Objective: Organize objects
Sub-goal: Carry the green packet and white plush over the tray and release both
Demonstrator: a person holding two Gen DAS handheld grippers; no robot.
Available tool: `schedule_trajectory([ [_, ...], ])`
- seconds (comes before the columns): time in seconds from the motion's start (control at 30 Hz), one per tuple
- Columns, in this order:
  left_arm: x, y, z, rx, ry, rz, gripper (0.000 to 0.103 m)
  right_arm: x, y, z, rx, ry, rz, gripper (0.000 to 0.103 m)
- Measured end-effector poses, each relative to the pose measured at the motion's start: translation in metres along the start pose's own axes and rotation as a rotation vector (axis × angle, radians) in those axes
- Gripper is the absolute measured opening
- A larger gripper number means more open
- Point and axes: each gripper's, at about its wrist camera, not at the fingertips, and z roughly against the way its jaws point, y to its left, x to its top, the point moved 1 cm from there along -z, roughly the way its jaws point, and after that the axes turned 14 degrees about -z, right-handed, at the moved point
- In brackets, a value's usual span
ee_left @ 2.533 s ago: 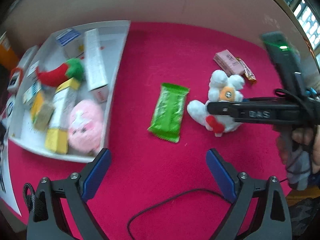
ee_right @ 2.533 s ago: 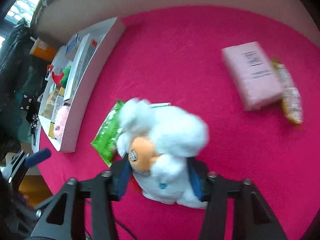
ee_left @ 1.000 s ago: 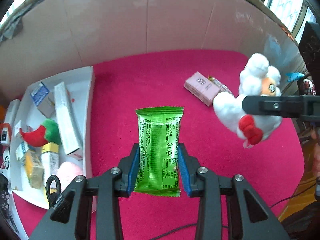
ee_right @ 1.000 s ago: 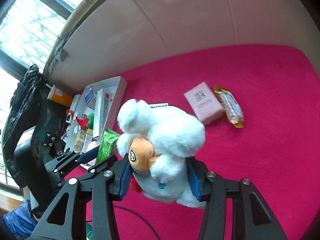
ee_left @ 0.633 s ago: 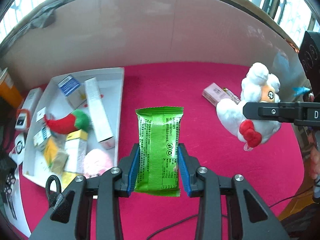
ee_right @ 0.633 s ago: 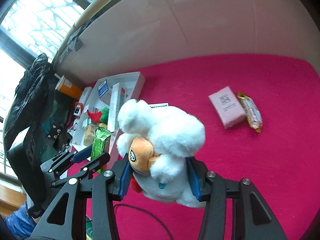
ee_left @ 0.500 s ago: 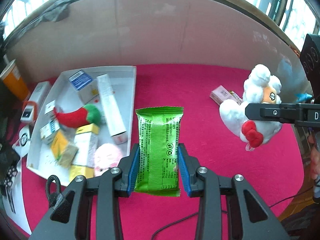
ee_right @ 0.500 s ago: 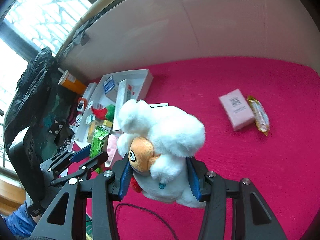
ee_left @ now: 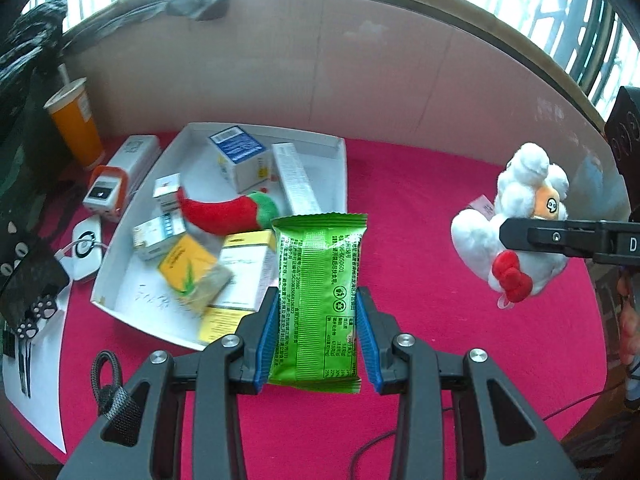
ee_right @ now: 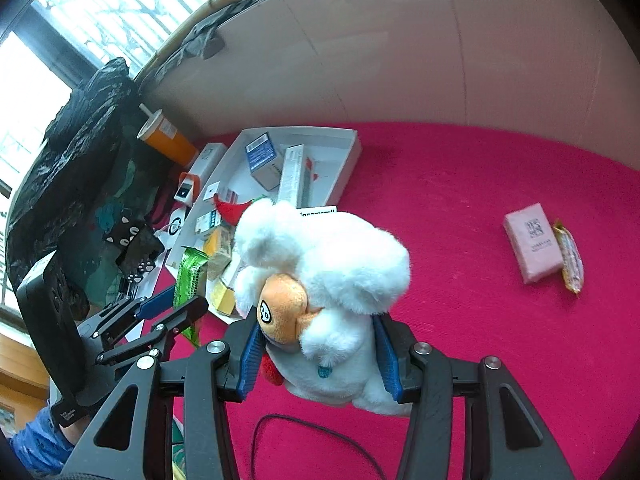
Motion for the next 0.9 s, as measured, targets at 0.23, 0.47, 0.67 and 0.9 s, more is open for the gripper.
schedule_trajectory([
  [0.23, -0.012, 0.031, 0.004, 0.010, -0.009, 0.062, 0.036, 0.002, 0.023, -0.012, -0.018, 0.015, 0.038, 0.052],
  [0.47, -0.021, 0.057, 0.005, 0.021, -0.013, 0.105, 0.036, 0.005, 0.039, -0.023, -0.029, 0.030, 0.052, 0.052],
  [0.67, -0.024, 0.082, 0.003, 0.038, -0.010, 0.145, 0.036, 0.014, 0.058, -0.035, -0.045, 0.041, 0.077, 0.052],
  [0.9, -0.024, 0.104, -0.007, 0.050, 0.000, 0.170, 0.036, 0.034, 0.089, -0.054, -0.077, 0.054, 0.124, 0.053],
])
